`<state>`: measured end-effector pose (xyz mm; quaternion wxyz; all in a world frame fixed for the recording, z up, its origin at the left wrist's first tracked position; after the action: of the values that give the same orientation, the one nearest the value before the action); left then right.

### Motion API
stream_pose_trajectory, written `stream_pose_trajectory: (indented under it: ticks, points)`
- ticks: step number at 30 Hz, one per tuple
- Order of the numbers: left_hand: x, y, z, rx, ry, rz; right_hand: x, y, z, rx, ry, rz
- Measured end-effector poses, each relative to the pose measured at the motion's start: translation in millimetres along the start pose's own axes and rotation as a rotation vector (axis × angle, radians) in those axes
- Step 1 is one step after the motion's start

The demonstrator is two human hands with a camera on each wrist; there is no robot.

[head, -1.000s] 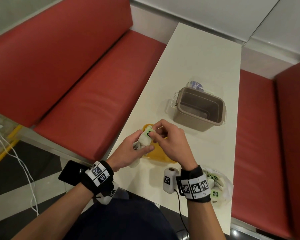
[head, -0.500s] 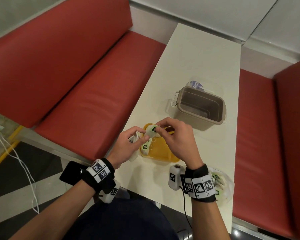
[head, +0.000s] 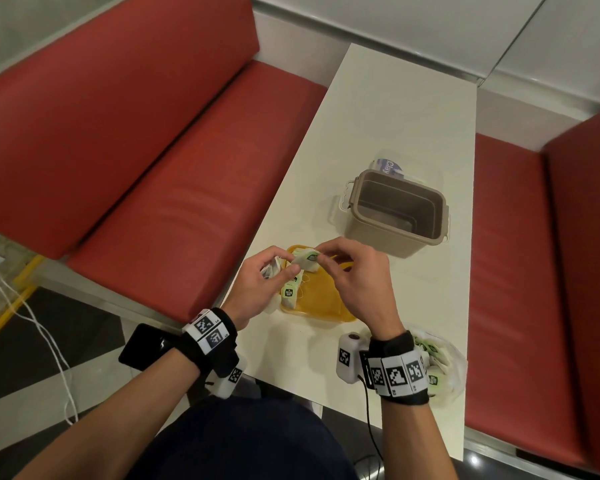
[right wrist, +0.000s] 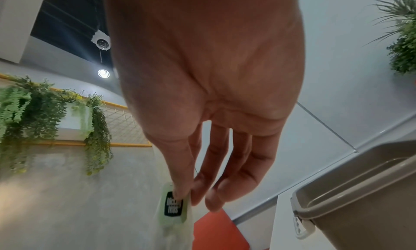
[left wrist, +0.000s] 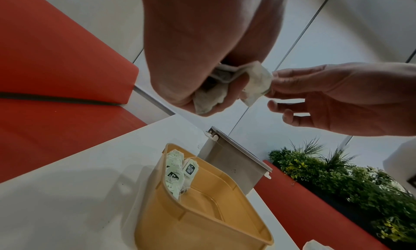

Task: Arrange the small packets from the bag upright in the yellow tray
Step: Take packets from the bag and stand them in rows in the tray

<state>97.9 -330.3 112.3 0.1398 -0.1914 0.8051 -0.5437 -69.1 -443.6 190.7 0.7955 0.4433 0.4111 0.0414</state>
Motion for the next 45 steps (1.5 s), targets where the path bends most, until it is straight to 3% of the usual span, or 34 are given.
stream_pose_trajectory:
  ticks: [6, 11, 19, 28, 35, 40, 45]
  points:
    - [-5, 19, 3, -0.120, -0.070, 0.050, 2, -39, 4, 0.116, 0.002, -0.172]
    - [-17, 38, -6, -0.251, -0.126, 0.049, 31, -85, 8, 0.252, 0.131, -0.333]
    - [-20, 48, -14, -0.361, -0.106, 0.017, 79, -112, 22, 0.322, 0.264, -0.409]
    - [-23, 49, -18, -0.391, -0.042, -0.007, 92, -125, 22, 0.337, 0.196, -0.430]
    - [-22, 46, -16, -0.441, -0.022, -0.022, 92, -133, 8, 0.393, -0.017, -0.308]
    - [-19, 39, -15, -0.400, -0.041, -0.016, 108, -150, -1, 0.606, 0.137, -0.304]
    - [-15, 26, -17, -0.305, -0.036, -0.027, 118, -154, -1, 0.633, 0.189, -0.280]
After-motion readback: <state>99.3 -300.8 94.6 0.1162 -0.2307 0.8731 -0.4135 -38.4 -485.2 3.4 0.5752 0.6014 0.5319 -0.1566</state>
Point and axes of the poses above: each hand's wrist, its own z-axis towards the middle knuckle, its own x-axis out of the palm, y = z × x, the point moved 4 cm from there along z, towards the middle knuckle, and after that the axes turned 14 degrees about -x, right-handed, at the moved point
